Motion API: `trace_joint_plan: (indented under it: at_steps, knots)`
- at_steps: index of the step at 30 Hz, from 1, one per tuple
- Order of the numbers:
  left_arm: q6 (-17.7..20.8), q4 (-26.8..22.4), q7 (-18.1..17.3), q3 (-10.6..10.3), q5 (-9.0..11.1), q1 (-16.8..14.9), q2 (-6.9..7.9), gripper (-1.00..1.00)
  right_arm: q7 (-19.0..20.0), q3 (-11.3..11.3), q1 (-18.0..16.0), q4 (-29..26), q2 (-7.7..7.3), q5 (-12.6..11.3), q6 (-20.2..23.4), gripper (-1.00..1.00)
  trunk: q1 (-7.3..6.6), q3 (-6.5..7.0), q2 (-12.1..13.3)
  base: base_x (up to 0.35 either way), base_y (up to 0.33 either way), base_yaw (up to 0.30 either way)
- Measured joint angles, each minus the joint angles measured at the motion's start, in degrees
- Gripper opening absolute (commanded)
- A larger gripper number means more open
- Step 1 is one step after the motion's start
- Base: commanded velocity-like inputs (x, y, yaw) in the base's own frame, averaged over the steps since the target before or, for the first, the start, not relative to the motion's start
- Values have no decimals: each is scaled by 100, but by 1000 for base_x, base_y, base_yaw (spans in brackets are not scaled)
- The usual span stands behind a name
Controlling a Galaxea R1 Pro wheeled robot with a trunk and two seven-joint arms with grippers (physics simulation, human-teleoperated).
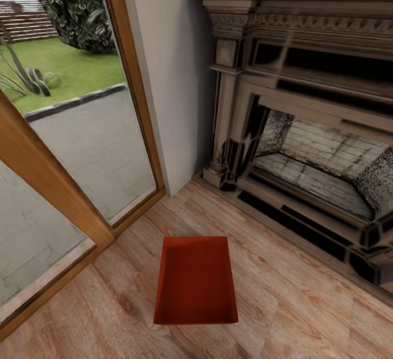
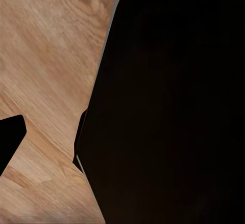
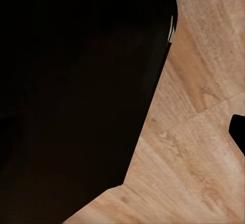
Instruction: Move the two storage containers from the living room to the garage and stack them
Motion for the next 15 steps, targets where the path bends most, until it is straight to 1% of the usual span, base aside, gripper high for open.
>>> trace_joint_plan:
  at_steps: [6, 15]
  knots:
    - [0, 0, 0, 0, 0, 0, 0, 100, -23, -3, 0, 0, -2, 0, 0, 100, 0, -49, 0, 0, 0, 0]
    - [0, 0, 1, 0, 0, 0, 0, 100, 2, 3, -1, 0, -7, 5, -6, 100, 0, -60, 0, 0, 0, 0]
